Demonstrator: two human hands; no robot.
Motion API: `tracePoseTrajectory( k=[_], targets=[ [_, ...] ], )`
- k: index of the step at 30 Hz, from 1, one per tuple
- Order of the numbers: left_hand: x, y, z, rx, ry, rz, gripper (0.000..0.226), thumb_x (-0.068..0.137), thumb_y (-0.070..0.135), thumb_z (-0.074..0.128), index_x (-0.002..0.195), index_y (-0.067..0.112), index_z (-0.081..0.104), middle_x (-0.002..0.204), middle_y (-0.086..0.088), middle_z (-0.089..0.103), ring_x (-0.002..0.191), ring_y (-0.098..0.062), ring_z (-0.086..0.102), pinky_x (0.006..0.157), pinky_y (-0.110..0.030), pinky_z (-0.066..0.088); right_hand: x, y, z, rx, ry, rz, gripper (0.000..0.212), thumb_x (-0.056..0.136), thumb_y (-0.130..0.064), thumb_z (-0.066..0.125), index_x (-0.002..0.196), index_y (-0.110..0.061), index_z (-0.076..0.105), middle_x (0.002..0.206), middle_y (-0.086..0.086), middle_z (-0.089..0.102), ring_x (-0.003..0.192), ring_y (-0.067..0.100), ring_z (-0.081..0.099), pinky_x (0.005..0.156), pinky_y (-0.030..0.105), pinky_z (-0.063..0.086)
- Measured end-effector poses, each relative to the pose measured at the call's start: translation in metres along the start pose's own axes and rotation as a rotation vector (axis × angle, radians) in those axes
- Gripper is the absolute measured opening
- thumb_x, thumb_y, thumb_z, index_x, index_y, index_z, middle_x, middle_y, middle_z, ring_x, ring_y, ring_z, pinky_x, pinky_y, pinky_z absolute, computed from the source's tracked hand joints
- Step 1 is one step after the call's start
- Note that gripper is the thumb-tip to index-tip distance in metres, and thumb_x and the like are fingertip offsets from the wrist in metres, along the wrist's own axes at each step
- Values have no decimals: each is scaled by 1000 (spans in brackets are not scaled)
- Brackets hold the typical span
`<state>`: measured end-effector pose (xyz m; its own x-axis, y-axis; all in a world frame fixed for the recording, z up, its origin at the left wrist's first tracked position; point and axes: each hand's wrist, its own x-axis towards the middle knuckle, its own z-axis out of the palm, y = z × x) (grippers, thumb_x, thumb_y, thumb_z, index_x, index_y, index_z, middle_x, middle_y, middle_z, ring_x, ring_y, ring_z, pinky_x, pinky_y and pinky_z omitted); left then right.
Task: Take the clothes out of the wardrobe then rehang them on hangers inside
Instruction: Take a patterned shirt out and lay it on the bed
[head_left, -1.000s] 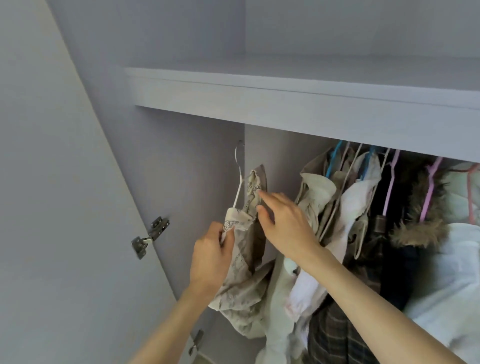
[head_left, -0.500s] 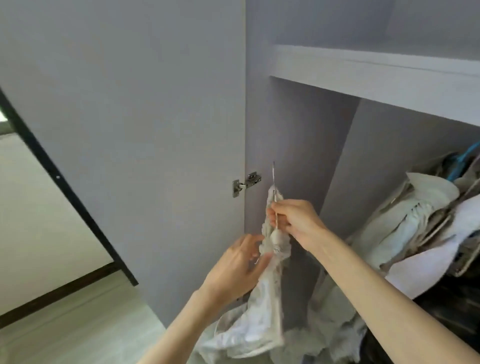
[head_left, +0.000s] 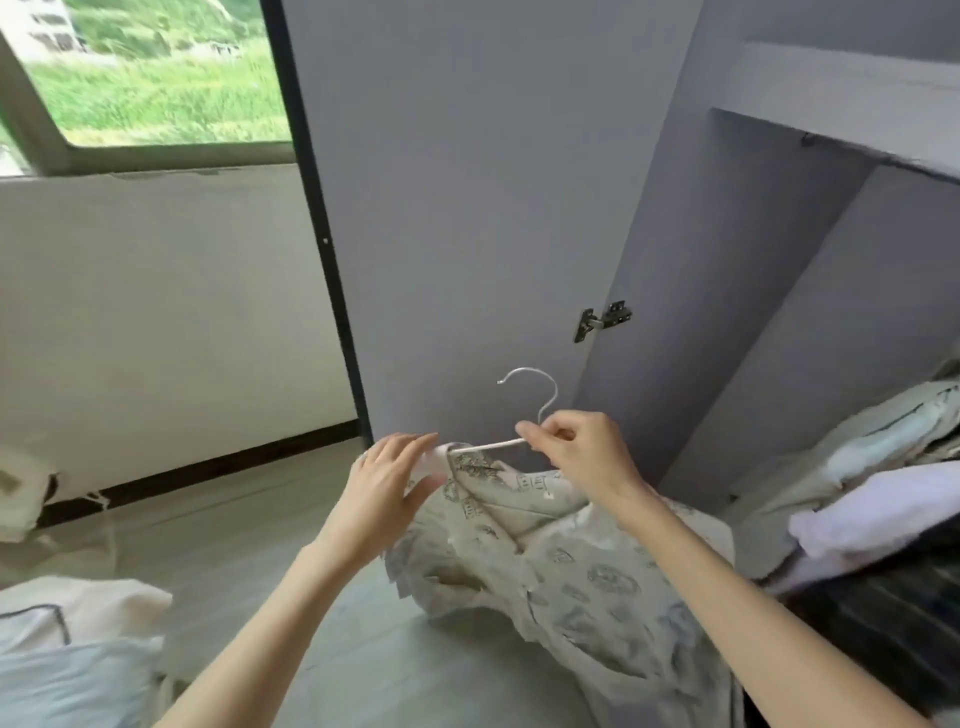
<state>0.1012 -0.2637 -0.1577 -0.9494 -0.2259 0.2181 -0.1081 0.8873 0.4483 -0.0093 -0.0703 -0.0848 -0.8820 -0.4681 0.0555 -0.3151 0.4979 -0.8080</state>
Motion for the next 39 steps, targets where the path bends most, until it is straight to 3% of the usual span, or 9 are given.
tracePoseTrajectory(
  k=[2, 5, 10, 13, 16, 22, 26, 31, 39],
  targets=[
    [-30, -21, -8, -45, 63, -78, 78, 83, 74, 12, 116, 21, 57, 103, 1, 63, 97, -23, 57, 83, -39, 44, -1, -15, 24, 21, -49, -48, 35, 82, -35, 69, 63, -5, 65, 43, -9, 43, 44, 3, 39, 49, 16, 30],
    [-78, -42, -26, -80, 238, -241, 57, 89, 63, 26, 91, 18, 61, 76, 8, 56, 71, -19, 53, 63, -33, 39, -3, -37, 69, 41, -162, -121, 34, 81, -33, 69, 54, -17, 57, 39, -13, 42, 45, 4, 38, 49, 17, 28],
    [-157, -72, -56, -145, 456, -616, 27, 88, 48, 53, 83, 25, 65, 61, 12, 50, 65, -12, 51, 65, -33, 37, -12, -72, 154, 89, -391, -280, 31, 83, -35, 67, 54, -25, 58, 44, -15, 51, 48, 1, 45, 52, 13, 32],
    [-198, -82, -71, -123, 531, -794, 22, 88, 37, 57, 85, 19, 68, 62, 17, 48, 69, -12, 49, 73, -35, 34, -18, -85, 197, 22, -477, -454, 26, 86, -37, 61, 73, -15, 69, 64, -11, 58, 67, 6, 50, 65, 21, 36],
    [-237, -84, -78, -54, 630, -896, 31, 88, 54, 49, 81, 28, 64, 63, 17, 46, 69, -18, 50, 70, -37, 38, -20, -96, 229, 19, -556, -572, 24, 90, -30, 58, 83, -10, 70, 76, -7, 59, 75, 12, 52, 71, 25, 37],
    [-286, -54, -75, 5, 915, -1135, 60, 81, 72, 32, 74, 22, 65, 54, 21, 42, 63, 1, 42, 76, -44, 39, -31, -109, 278, -85, -707, -836, 31, 95, -34, 47, 92, -11, 68, 89, 0, 65, 86, 19, 60, 79, 37, 46],
    [-319, -40, -66, 94, 1114, -1329, 21, 88, 29, 57, 83, 15, 71, 56, 21, 41, 62, -2, 42, 77, -54, 43, -61, -119, 307, -138, -622, -1017, 53, 88, -54, 31, 92, -14, 65, 87, 0, 67, 83, 20, 61, 82, 33, 37],
    [-370, -22, -50, 223, 1187, -1527, 50, 85, 59, 38, 75, 19, 67, 54, 9, 47, 64, -18, 46, 75, -37, 31, -100, -133, 340, -133, -637, -1195, 39, 90, -44, 42, 74, -12, 56, 74, 2, 61, 73, 24, 56, 72, 27, 22],
    [-424, -12, -103, 436, 1343, -1623, 49, 84, 54, 34, 78, 21, 68, 56, 16, 44, 71, -18, 46, 74, -27, 16, -169, -193, 387, 35, -664, -1246, 44, 89, -50, 36, 65, -15, 47, 64, -2, 54, 67, 22, 51, 74, 31, 26]
  ],
)
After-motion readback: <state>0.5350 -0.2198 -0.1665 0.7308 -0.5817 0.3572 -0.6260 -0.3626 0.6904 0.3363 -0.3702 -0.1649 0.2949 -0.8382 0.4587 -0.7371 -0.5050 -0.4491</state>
